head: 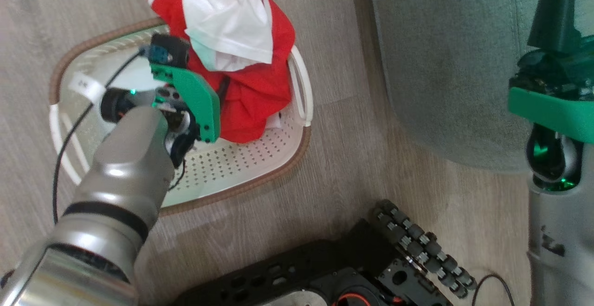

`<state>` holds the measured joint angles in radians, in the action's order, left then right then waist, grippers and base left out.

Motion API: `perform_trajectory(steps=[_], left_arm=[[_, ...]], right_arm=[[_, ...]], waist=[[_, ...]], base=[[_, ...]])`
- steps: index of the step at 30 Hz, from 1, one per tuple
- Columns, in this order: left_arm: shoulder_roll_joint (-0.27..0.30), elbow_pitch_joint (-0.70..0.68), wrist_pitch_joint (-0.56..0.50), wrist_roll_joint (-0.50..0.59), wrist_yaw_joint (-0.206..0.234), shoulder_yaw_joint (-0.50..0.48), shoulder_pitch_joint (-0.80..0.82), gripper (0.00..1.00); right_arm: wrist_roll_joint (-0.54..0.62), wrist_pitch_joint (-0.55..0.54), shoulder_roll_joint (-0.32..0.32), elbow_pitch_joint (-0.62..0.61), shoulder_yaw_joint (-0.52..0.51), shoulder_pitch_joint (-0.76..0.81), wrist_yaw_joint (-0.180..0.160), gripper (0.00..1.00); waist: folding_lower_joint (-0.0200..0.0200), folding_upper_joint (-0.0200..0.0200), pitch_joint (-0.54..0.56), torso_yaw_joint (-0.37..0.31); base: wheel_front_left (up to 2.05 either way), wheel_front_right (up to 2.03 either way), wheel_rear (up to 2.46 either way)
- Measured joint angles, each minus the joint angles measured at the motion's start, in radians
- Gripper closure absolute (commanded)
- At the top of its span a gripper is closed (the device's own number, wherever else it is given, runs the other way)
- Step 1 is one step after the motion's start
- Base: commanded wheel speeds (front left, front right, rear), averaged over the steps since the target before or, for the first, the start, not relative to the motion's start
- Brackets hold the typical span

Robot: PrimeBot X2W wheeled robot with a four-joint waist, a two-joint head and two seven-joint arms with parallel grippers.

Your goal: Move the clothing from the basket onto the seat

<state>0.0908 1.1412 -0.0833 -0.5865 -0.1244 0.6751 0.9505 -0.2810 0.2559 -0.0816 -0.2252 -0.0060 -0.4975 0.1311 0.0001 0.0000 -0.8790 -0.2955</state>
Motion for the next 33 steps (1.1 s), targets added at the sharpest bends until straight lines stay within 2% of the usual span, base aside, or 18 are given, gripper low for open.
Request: perform_trajectory(steps=[9, 19, 20, 21, 22, 24, 25, 26, 33], left_arm=[[0.031, 0.032, -0.109, -0.035, 0.0, 0.092, 0.066, 0.0], [0.063, 0.017, -0.118, -0.098, 0.0, 0.165, 0.071, 0.0], [0.065, 0.019, -0.119, -0.099, 0.0, 0.172, 0.073, 0.05], [0.067, 0.018, -0.119, -0.108, 0.0, 0.18, 0.075, 0.2], [0.067, 0.017, -0.117, -0.117, 0.0, 0.186, 0.077, 0.48], [0.069, 0.016, -0.113, -0.129, 0.0, 0.193, 0.087, 0.65], [0.071, 0.014, -0.107, -0.135, 0.0, 0.195, 0.094, 0.79], [0.079, 0.013, -0.098, -0.145, 0.0, 0.206, 0.106, 1.0], [0.092, 0.009, -0.081, -0.176, 0.0, 0.253, 0.113, 1.0]], right_arm=[[0.0, 0.0, 0.018, -0.002, 0.014, -0.008, 0.0, 0.0], [-0.002, 0.001, 0.021, -0.002, 0.018, -0.012, 0.0, 0.0], [-0.003, 0.001, 0.021, -0.002, 0.019, -0.014, 0.0, 0.0], [-0.007, 0.001, 0.021, -0.002, 0.019, -0.014, 0.0, 0.0], [-0.01, 0.001, 0.021, -0.002, 0.019, -0.015, 0.0, 0.0], [-0.012, 0.001, 0.021, -0.002, 0.019, -0.016, 0.0, 0.0], [-0.012, 0.001, 0.021, -0.002, 0.019, -0.017, 0.0, 0.0], [-0.014, 0.001, 0.021, -0.002, 0.019, -0.022, 0.0, 0.0], [-0.019, 0.001, 0.021, -0.001, 0.018, -0.026, 0.0, 0.0]], waist=[[-0.0001, 0.0, -0.057, -0.04], [-0.0001, 0.0, -0.069, -0.055], [-0.0001, 0.0, -0.069, -0.056], [-0.0001, 0.0, -0.069, -0.056], [-0.0001, 0.0, -0.07, -0.056], [-0.0001, 0.0001, -0.072, -0.057], [-0.0001, 0.0001, -0.074, -0.057], [-0.0001, 0.0001, -0.078, -0.058], [-0.0001, 0.0001, -0.077, -0.055]], base=[[0.0, 0.0, 0.0], [0.0, 0.0, 0.0], [0.0, 0.0, 0.0], [0.0, 0.0, 0.0], [0.0, 0.0, 0.0], [0.0, 0.0, 0.0], [0.0, 0.0, 0.0], [0.0, 0.0, 0.0], [0.0, 0.0, 0.0]])
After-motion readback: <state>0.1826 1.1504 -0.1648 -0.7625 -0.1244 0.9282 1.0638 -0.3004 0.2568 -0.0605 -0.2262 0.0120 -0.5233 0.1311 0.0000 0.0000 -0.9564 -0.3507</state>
